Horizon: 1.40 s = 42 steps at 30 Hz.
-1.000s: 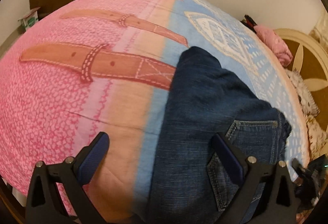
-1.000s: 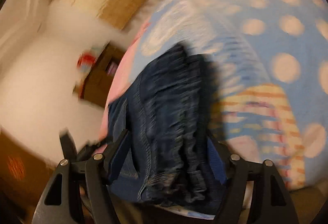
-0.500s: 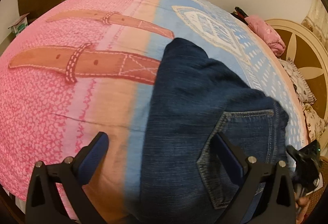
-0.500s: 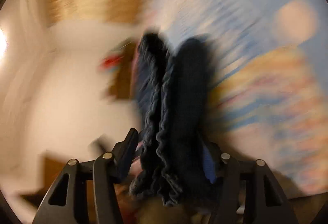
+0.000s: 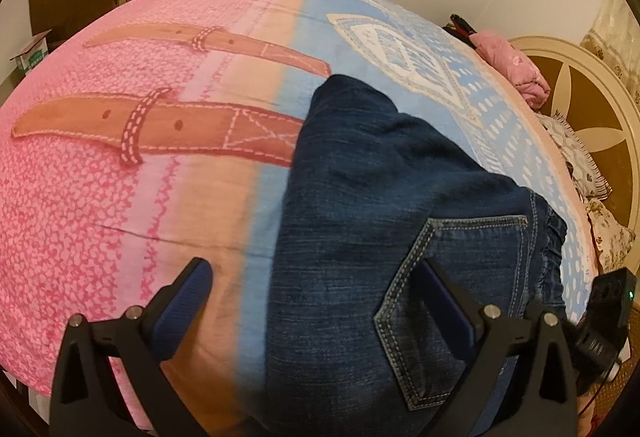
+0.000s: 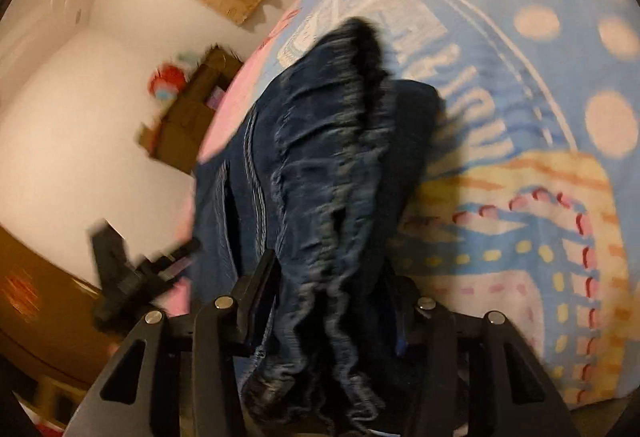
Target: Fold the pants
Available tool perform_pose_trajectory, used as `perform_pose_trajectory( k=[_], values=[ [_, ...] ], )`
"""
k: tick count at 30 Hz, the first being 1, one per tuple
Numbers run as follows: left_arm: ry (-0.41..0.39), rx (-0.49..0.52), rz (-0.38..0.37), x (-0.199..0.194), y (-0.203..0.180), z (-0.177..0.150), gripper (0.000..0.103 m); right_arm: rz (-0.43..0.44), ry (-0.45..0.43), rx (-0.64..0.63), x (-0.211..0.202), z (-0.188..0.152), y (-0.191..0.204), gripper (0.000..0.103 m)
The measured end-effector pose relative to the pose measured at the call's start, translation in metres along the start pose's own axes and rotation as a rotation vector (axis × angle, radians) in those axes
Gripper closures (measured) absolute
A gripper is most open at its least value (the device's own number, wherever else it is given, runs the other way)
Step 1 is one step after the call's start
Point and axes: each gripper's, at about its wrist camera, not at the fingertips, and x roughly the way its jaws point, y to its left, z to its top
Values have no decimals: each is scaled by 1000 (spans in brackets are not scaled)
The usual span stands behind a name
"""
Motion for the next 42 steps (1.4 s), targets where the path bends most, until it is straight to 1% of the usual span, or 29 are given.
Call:
perform_pose_trajectory(
  k=[1,2,3,5,9,13,15,17,18,19,21,22,23,24,25,26,27,29,31,32,33,34,36,37,38,39,40,41,42],
  values=[
    [-5,-4,-9,-1,1,0,0,-33,-3,-46,0,-2,8,62],
    [-14,-11,-35,-3,2,0,0,-40,-10,-74,0,-4,13,65],
    [-20,-16,-57,-5,4,0,0,-20,-25,-83,-2,-5,15,69],
    [-45,-25,-93,-11,6,0,0,39,-57,-64,-9,-6,15,70],
    [-86,-62,-123,-18,13,2,0,54,-62,-54,-14,-7,2,70],
    [-29,-77,-75,-1,16,5,0,37,-47,-43,-14,-5,-2,70],
    [-25,-33,-37,2,7,4,0,32,-38,-25,-13,-3,-4,69],
    [-9,39,5,8,-6,2,1,31,-34,-15,-14,-3,-7,69],
    [-3,76,-33,7,-13,1,12,30,-33,-12,-14,-4,-6,68],
    [4,113,-87,6,-19,-2,19,31,-32,-9,-14,-4,-8,68],
    [-6,162,-70,4,-28,-6,20,33,-31,5,-13,-5,-9,68],
    [-3,152,-82,5,-26,-6,21,36,-28,16,-12,-3,-10,67],
    [-4,132,-98,4,-22,-4,27,41,-27,24,-11,-2,-10,67],
    [-7,80,-134,2,-12,-2,37,40,-27,25,-11,-2,-11,67],
    [-8,40,-159,1,-4,-1,44,38,-28,23,-12,-4,-12,67],
    [-8,-32,-198,-1,11,1,58,35,-29,22,-12,-3,-12,67],
    [-5,-71,-219,0,18,1,66,34,-29,23,-12,-3,-12,67],
    [10,-151,-270,4,31,1,67,24,-26,28,-11,-4,-14,65],
    [10,-133,-243,6,27,1,66,23,-23,36,-10,-4,-14,64],
    [5,-104,-215,4,21,-3,62,26,-23,40,-10,-5,-15,64],
    [3,-68,-188,4,13,-5,50,30,-22,44,-10,-5,-16,64],
    [4,-25,-175,5,5,-5,44,31,-22,45,-11,-5,-16,64],
    [18,62,-169,8,-13,-4,13,33,-21,47,-11,-4,-14,63],
    [29,112,-148,10,-22,-5,10,35,-21,49,-11,-4,-15,63],
    [32,161,-107,11,-31,-6,11,36,-20,51,-12,-5,-15,63],
    [31,182,-93,10,-34,-7,12,37,-20,53,-12,-5,-15,63],
    [28,175,-112,6,-32,-6,15,38,-21,55,-12,-5,-15,63],
    [18,129,-154,1,-22,-5,28,38,-22,56,-12,-5,-15,63],
    [12,75,-184,-3,-11,-2,47,35,-24,54,-12,-5,-16,63]
  ],
)
